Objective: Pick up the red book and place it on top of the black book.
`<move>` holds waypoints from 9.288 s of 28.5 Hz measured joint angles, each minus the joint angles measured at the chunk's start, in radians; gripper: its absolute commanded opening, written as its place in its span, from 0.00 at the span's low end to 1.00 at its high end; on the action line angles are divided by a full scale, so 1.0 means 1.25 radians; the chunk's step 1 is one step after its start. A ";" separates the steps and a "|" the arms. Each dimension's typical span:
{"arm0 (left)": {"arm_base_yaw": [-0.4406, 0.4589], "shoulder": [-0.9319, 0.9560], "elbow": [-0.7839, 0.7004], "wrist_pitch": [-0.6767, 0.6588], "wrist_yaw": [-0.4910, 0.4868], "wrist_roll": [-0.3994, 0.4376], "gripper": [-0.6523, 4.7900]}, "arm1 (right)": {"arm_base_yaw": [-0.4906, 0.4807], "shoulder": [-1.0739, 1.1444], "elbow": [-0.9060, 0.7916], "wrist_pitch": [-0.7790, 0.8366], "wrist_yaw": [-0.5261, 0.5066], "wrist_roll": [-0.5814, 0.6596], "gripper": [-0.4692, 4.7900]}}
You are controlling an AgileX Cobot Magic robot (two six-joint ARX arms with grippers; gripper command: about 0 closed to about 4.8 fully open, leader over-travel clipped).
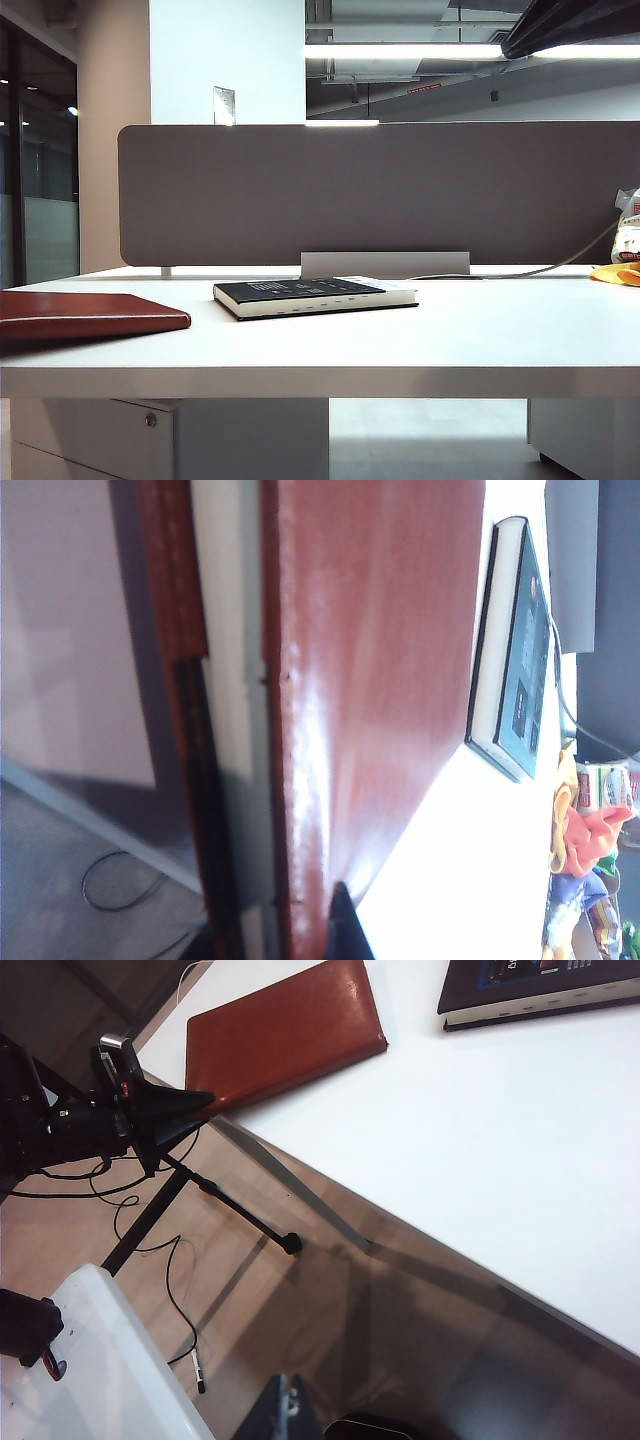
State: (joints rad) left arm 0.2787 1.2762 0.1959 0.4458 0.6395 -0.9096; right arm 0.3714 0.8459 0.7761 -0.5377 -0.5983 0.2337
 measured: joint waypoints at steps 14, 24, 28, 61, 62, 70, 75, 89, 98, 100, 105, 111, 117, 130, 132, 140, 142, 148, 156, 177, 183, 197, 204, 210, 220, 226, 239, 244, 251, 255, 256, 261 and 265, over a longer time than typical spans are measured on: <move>0.000 0.008 -0.007 0.100 0.117 -0.046 0.11 | 0.000 0.000 0.000 -0.011 0.000 0.000 0.09; -0.001 0.009 -0.010 0.239 0.177 -0.155 0.11 | 0.000 0.000 0.000 -0.011 0.000 0.000 0.09; -0.001 0.009 -0.010 0.310 0.198 -0.207 0.11 | 0.000 0.000 0.000 -0.011 0.004 0.000 0.09; -0.283 0.288 0.390 0.187 0.133 -0.201 0.11 | 0.000 0.000 0.000 -0.044 0.018 0.000 0.09; -0.287 0.309 0.413 0.187 0.135 -0.207 0.11 | 0.000 0.000 0.000 -0.044 0.019 0.000 0.09; -0.325 0.439 0.537 0.154 0.107 -0.223 0.11 | 0.000 0.000 0.000 -0.044 0.019 0.000 0.09; -0.344 0.491 0.600 0.151 0.093 -0.238 0.11 | 0.000 0.000 0.000 -0.045 0.028 0.000 0.09; -0.379 0.546 0.733 -0.018 0.049 -0.203 0.11 | 0.000 0.000 0.000 -0.054 0.039 0.000 0.09; -0.396 0.598 0.744 0.021 0.032 -0.219 0.11 | 0.000 0.000 0.000 -0.054 0.039 0.000 0.09; -0.398 0.608 0.752 0.023 0.031 -0.222 0.11 | 0.000 0.000 0.000 -0.054 0.039 0.000 0.09; -0.399 0.622 0.806 -0.011 0.029 -0.222 0.11 | 0.000 0.000 0.000 -0.055 0.039 0.000 0.09; -0.400 0.624 0.824 -0.063 0.016 -0.205 0.21 | 0.000 0.000 0.000 -0.059 0.039 0.000 0.09; -0.399 0.625 0.825 -0.142 0.000 -0.185 0.52 | 0.000 0.000 0.000 -0.059 0.039 0.000 0.09; -0.398 0.620 0.829 -0.155 0.016 -0.126 0.71 | 0.000 0.000 0.000 -0.061 0.037 0.000 0.09; -0.396 0.618 0.829 -0.168 0.026 -0.112 0.71 | 0.000 0.000 0.000 -0.064 0.037 0.000 0.09; -0.361 0.590 0.828 -0.243 0.014 -0.065 0.71 | 0.000 0.000 0.000 -0.065 0.036 0.001 0.09; -0.345 0.583 0.828 -0.266 0.007 -0.043 0.71 | 0.000 0.000 0.000 -0.065 0.036 0.001 0.09; -0.331 0.540 0.826 -0.361 -0.011 0.072 0.65 | 0.000 0.000 0.000 -0.065 0.037 0.001 0.09; -0.330 0.449 0.826 -0.372 -0.064 0.160 0.56 | 0.000 0.000 0.000 -0.064 0.054 0.001 0.09; -0.329 0.204 0.799 -0.557 -0.282 0.423 0.21 | -0.014 -0.051 0.000 -0.023 0.291 -0.019 0.09; -0.330 0.096 0.729 -0.555 -0.339 0.467 0.21 | -0.067 -0.098 0.000 -0.023 0.354 -0.042 0.09; -0.329 -0.190 0.490 -0.532 -0.405 0.497 0.15 | -0.142 -0.211 -0.078 -0.020 0.357 -0.060 0.09; -0.328 -0.281 0.426 -0.534 -0.416 0.498 0.15 | -0.144 -0.276 -0.111 -0.018 0.365 -0.060 0.09; -0.328 -0.335 0.400 -0.553 -0.422 0.498 0.15 | -0.144 -0.310 -0.118 -0.028 0.392 -0.060 0.09; -0.328 -0.468 0.303 -0.564 -0.435 0.490 0.11 | -0.144 -0.317 -0.123 -0.056 0.406 -0.060 0.09; -0.328 -0.582 0.236 -0.591 -0.453 0.488 0.11 | -0.144 -0.330 -0.143 -0.050 0.421 -0.061 0.09; -0.328 -0.800 0.144 -0.688 -0.499 0.497 0.11 | -0.144 -0.480 -0.244 0.001 0.459 0.034 0.09; -0.328 -0.826 0.106 -0.695 -0.508 0.449 0.11 | -0.144 -0.490 -0.252 0.004 0.482 0.037 0.09; -0.329 -0.832 0.087 -0.695 -0.512 0.446 0.11 | -0.139 -0.495 -0.328 0.022 0.482 0.074 0.09; -0.329 -0.844 0.071 -0.693 -0.526 0.471 0.11 | -0.139 -0.503 -0.355 0.054 0.482 0.081 0.09; -0.329 -0.854 0.062 -0.692 -0.528 0.475 0.11 | -0.139 -0.504 -0.361 0.055 0.482 0.082 0.09; -0.329 -0.906 0.010 -0.694 -0.535 0.469 0.11 | -0.139 -0.510 -0.379 0.057 0.484 0.082 0.09; -0.329 -0.970 -0.028 -0.696 -0.536 0.451 0.11 | -0.139 -0.512 -0.379 0.063 0.501 0.081 0.09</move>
State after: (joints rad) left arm -0.1322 0.0635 0.1612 -0.4248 -0.0303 -0.3458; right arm 0.1970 0.2058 0.3019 -0.4595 0.0280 0.3355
